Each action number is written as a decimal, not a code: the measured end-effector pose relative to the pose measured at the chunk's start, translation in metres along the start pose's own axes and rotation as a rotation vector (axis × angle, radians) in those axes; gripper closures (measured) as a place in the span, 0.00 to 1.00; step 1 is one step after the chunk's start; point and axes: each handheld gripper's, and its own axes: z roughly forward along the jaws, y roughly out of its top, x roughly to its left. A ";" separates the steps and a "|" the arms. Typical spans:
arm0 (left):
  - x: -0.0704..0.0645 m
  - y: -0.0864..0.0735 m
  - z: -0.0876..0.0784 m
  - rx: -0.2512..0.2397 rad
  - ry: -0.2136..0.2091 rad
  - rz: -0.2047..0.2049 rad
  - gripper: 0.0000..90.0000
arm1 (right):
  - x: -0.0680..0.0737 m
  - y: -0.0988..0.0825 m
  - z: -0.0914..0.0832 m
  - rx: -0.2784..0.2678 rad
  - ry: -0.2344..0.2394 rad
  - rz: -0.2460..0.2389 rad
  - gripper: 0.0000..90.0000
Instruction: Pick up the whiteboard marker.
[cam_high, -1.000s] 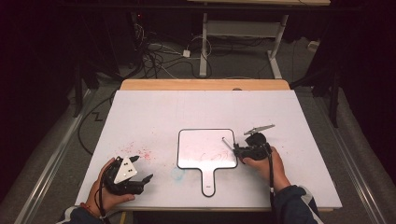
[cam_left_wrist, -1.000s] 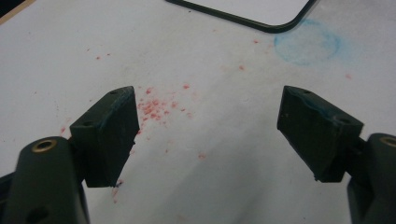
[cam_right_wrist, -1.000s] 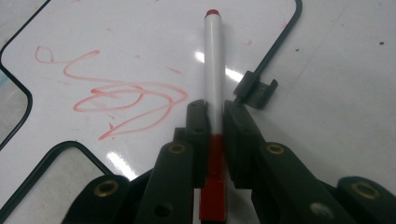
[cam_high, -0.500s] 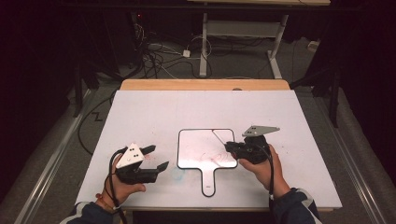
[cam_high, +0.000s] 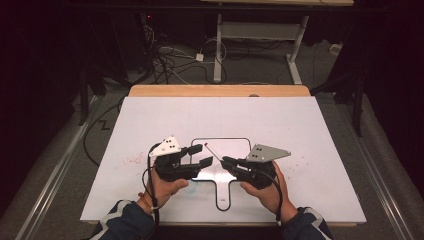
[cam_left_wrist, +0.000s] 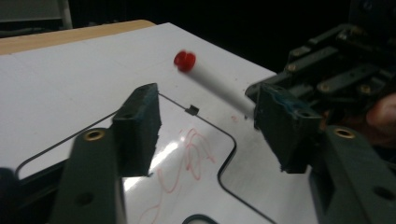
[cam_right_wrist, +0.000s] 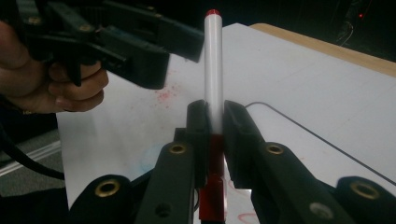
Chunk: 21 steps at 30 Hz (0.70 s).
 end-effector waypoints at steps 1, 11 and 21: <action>0.000 0.000 0.001 -0.008 -0.015 -0.010 0.46 | 0.000 0.000 0.000 0.000 0.000 0.000 0.91; 0.001 -0.001 0.006 -0.041 -0.103 -0.033 0.76 | 0.006 -0.002 0.008 0.024 0.008 -0.039 0.91; -0.002 -0.002 0.011 -0.035 -0.121 -0.006 0.87 | 0.009 -0.005 0.019 0.058 -0.015 -0.071 0.91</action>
